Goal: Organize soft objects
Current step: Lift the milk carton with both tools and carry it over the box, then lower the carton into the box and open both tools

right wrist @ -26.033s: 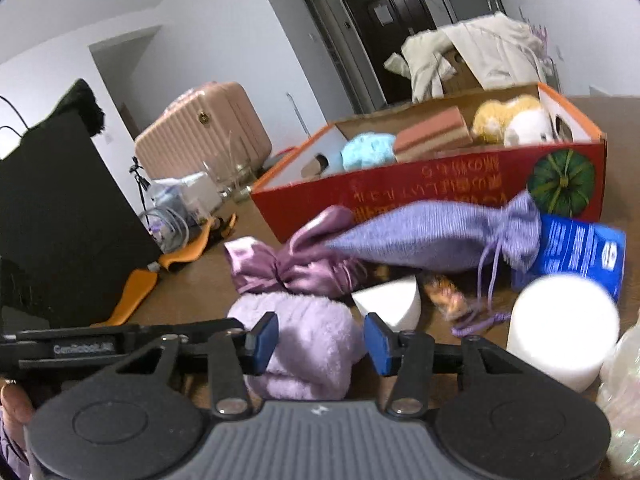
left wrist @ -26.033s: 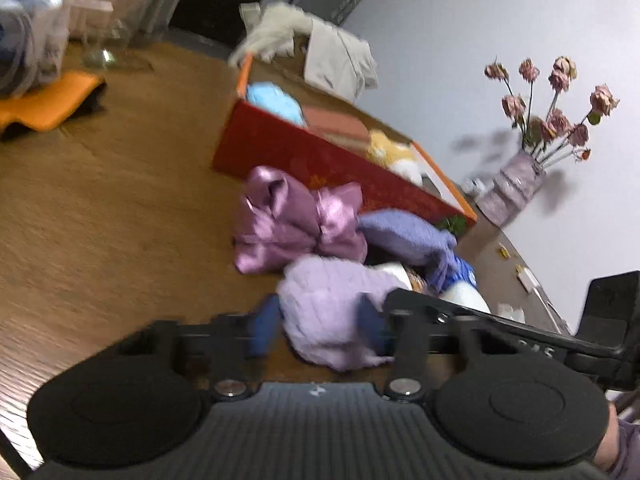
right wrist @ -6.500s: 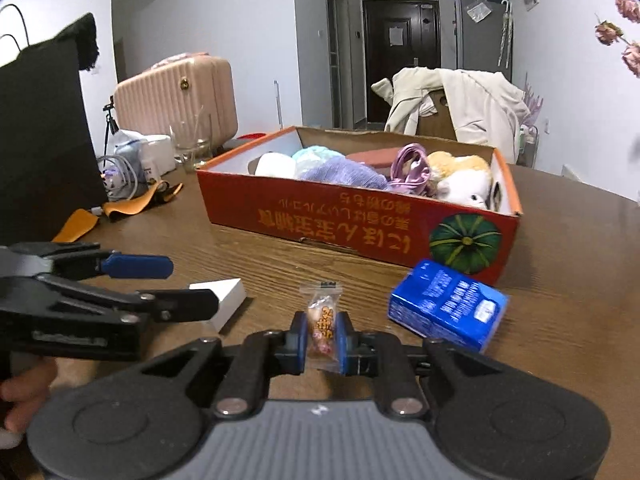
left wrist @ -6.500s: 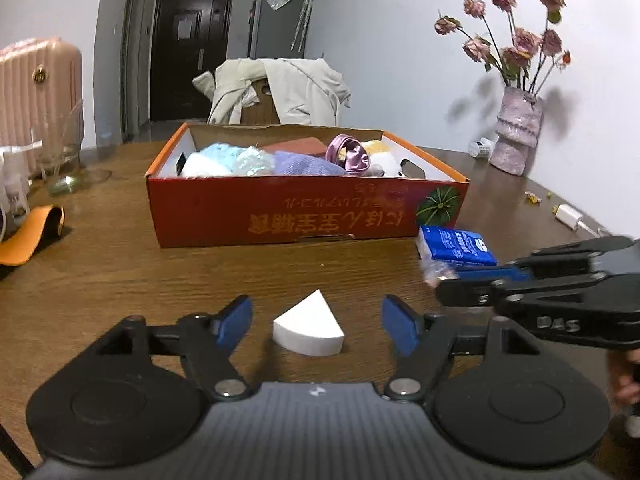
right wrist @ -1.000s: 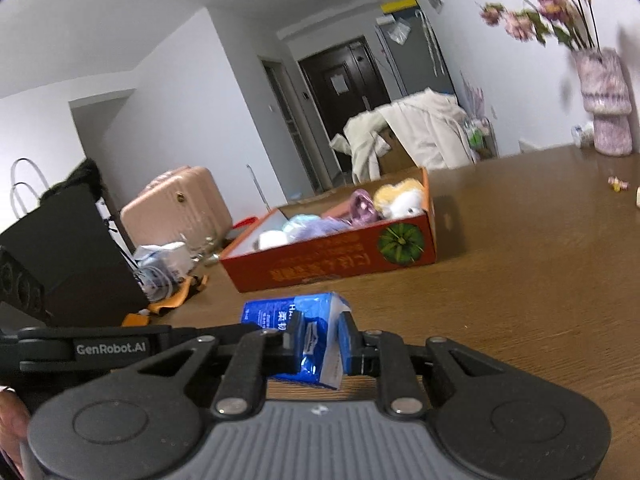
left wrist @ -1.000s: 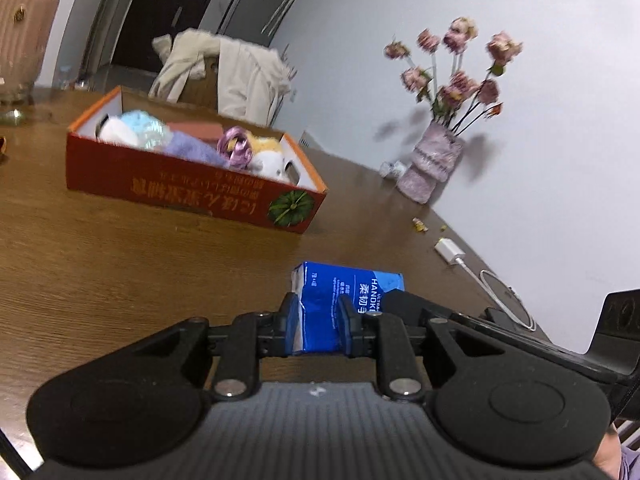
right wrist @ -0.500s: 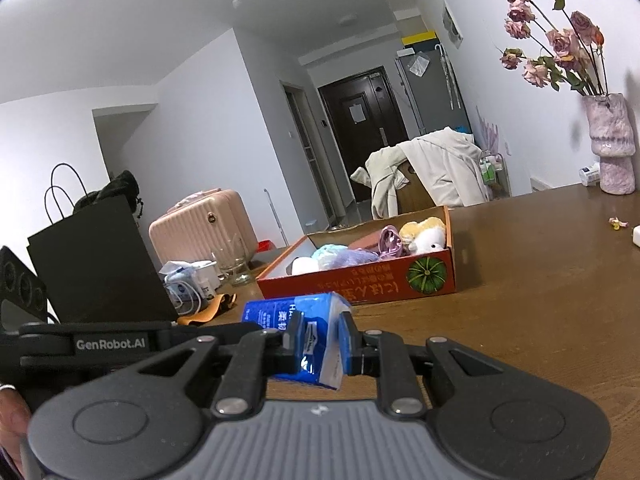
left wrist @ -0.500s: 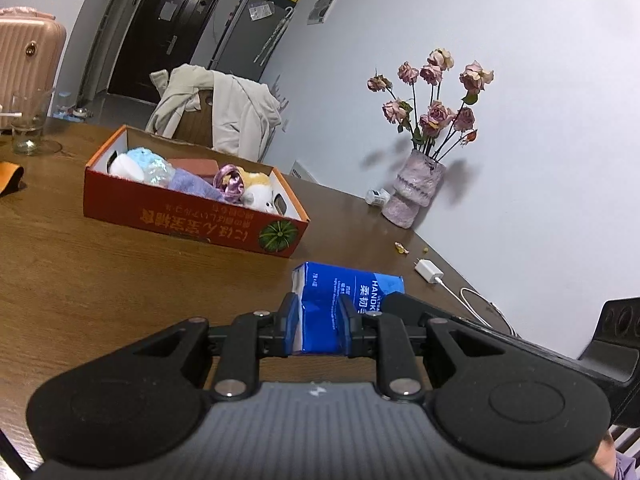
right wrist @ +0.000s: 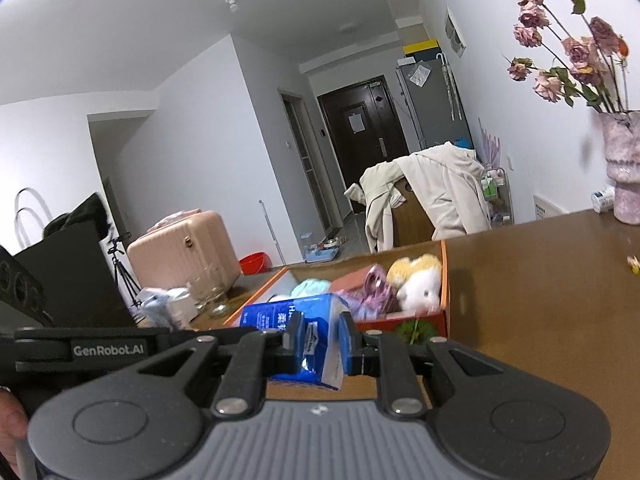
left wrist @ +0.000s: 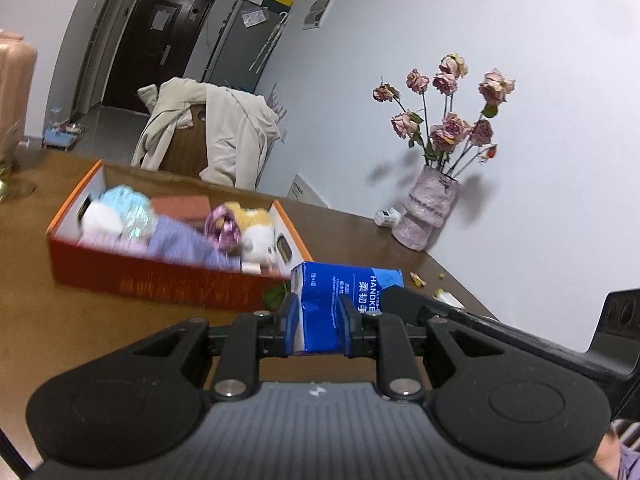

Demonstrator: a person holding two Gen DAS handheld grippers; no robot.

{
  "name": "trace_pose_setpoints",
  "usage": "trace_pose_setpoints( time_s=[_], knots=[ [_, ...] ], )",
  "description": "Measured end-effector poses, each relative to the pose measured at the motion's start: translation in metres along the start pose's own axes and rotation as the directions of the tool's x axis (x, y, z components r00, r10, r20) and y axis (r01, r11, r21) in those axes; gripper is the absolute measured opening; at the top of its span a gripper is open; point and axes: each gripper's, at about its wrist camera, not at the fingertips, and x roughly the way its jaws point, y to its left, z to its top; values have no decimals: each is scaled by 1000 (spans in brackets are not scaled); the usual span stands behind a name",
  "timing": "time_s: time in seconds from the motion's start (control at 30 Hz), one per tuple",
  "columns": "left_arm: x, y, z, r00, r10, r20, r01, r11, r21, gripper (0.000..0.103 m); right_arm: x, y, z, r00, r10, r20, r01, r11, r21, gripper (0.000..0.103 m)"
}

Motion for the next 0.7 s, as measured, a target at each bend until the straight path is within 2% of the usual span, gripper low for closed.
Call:
trace_pose_setpoints(
  time_s=[0.13,0.3,0.53,0.7],
  knots=[
    [49,16,33,1000,-3,-21,2,1000,-31,21,46,-28,27,1000,11,-15,-11,999,33,17],
    [112,39,59,996,7,-89,-13,998,-65,21,108,-57,49,998,-21,-65,23,999,37,17],
    [181,74,58,978,29,-205,-49,994,-94,21,180,-89,48,980,-78,-182,86,996,36,19],
    [194,75,49,974,68,-216,-74,997,-17,22,201,-94,37,969,-128,-213,129,992,-9,21]
  ],
)
